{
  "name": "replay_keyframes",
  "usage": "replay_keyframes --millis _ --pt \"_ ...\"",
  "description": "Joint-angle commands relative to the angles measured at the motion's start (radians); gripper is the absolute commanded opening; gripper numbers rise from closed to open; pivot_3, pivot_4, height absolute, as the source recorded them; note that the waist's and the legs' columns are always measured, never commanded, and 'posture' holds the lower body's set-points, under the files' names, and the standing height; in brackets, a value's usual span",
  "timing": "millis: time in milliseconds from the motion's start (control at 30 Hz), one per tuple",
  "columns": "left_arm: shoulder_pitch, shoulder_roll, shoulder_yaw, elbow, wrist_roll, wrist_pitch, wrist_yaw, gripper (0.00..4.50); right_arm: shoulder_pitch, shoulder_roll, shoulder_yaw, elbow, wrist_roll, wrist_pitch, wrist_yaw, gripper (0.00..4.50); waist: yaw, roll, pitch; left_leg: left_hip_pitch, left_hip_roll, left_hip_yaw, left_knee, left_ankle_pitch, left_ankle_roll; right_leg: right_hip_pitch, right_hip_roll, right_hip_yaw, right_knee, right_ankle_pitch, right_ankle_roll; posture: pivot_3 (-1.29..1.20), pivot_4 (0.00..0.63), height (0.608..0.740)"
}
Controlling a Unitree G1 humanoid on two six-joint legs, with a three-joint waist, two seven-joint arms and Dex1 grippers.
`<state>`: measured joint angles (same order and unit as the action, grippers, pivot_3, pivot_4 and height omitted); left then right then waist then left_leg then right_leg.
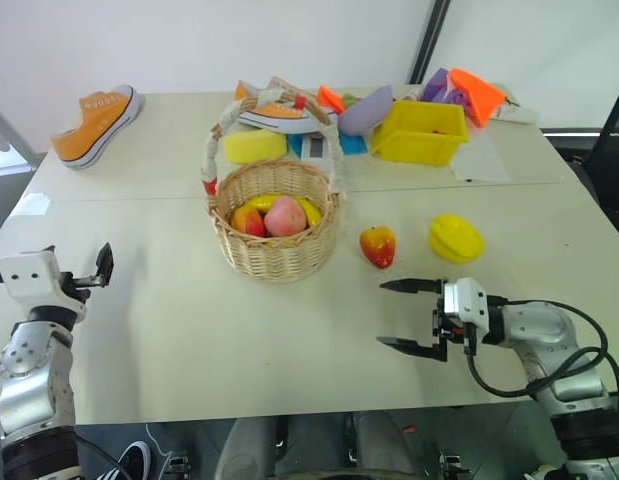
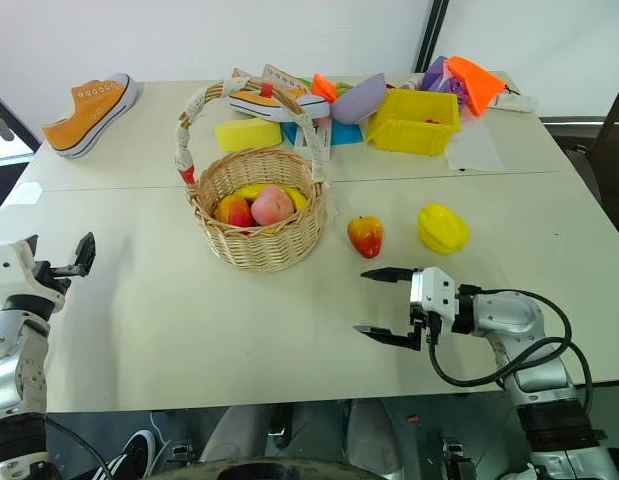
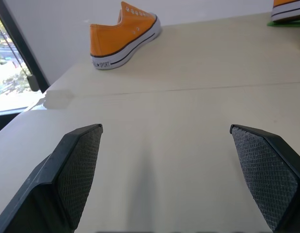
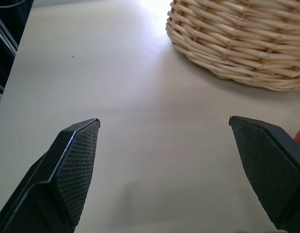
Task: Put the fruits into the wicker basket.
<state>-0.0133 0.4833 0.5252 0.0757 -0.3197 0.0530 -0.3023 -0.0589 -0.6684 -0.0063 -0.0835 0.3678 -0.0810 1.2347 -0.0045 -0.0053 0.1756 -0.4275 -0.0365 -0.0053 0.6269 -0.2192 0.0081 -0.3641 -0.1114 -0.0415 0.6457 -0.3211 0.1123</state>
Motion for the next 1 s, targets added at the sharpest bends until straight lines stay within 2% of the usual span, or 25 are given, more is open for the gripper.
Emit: replay_keyframes --millis 33,433,533,1000 --pt "0.004 0.008 0.014 -0.049 -0.015 -0.042 -0.021 4.50 -0.008 0.016 -0.013 0.004 0.023 -0.022 -0.008 4.45 0.000 0.000 0.000 0.000 0.000 0.000 0.000 0.000 0.000 0.000 0.000 0.000 0.000 0.000 0.000 0.00 0.150 0.740" --pt "0.008 0.007 -0.005 -0.088 -0.017 -0.030 -0.051 4.50 -0.006 0.035 -0.021 0.023 0.050 -0.026 -0.014 4.45 0.000 0.000 0.000 0.000 0.000 0.000 0.000 0.000 0.000 0.000 0.000 0.000 0.000 0.000 0.000 0.00 0.150 0.740" --pt "0.035 0.011 -0.045 -0.121 0.005 -0.055 -0.094 4.50 -0.010 0.033 -0.025 0.014 0.065 0.008 -0.020 4.45 0.000 0.000 0.000 0.000 0.000 0.000 0.000 0.000 0.000 0.000 0.000 0.000 0.001 0.000 0.000 0.00 0.150 0.740" --pt "0.078 -0.001 -0.044 -0.177 -0.056 -0.083 -0.144 4.50 -0.016 0.037 -0.061 -0.045 0.119 0.088 -0.074 4.45 -0.002 0.000 0.000 0.000 0.000 0.000 0.001 0.000 0.000 0.001 0.000 0.000 0.001 0.000 0.000 0.00 0.150 0.740"
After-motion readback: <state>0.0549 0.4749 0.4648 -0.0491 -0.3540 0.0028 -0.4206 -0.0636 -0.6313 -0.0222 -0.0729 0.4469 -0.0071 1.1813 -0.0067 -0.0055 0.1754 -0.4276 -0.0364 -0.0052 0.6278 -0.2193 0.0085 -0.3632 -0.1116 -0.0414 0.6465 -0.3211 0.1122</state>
